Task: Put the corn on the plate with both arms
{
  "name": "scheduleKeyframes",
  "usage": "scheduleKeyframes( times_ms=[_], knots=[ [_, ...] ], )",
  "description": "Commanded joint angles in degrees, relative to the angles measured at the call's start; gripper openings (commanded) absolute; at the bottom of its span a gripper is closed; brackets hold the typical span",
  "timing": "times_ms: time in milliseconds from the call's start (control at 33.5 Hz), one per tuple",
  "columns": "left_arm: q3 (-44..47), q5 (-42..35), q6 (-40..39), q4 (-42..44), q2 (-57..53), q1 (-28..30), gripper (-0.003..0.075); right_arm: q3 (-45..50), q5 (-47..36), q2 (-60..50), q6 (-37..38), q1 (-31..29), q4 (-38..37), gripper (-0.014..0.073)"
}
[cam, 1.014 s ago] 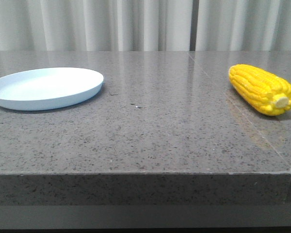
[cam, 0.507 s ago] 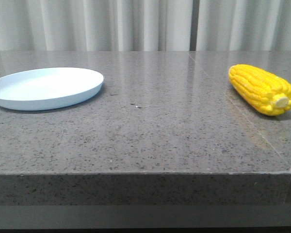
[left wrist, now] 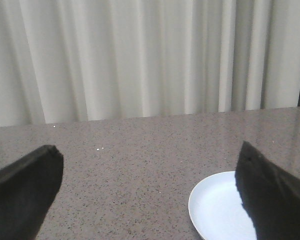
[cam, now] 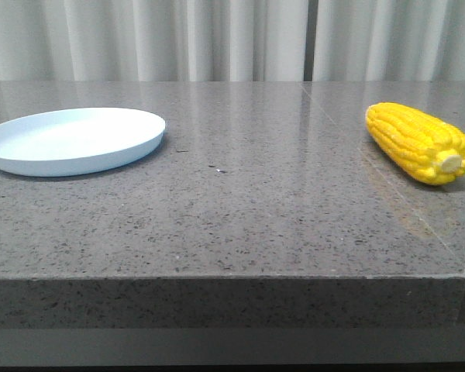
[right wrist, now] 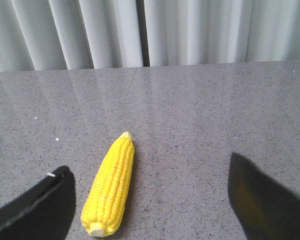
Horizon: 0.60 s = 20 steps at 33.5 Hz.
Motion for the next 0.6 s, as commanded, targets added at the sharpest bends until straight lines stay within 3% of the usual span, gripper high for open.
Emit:
scheduleKeyframes(
  times_ms=[0,239,567],
  knots=[
    [-2.00,-4.71,-0.26,-0.21,0.74,0.02,0.0680,-2.11,-4.58,0.86,-0.52,-0.28,0.07,0.0650],
    [-5.28,-2.55,-0.26,-4.59,9.14,-0.09,0.0680,-2.11,-4.58,0.86,-0.52,-0.28,0.07,0.0650],
    [-27.00,19.25,0.51,-4.46,37.74,-6.60,0.0679,-2.11,-4.58,0.86,-0.52,-0.28,0.07,0.0650]
  ],
)
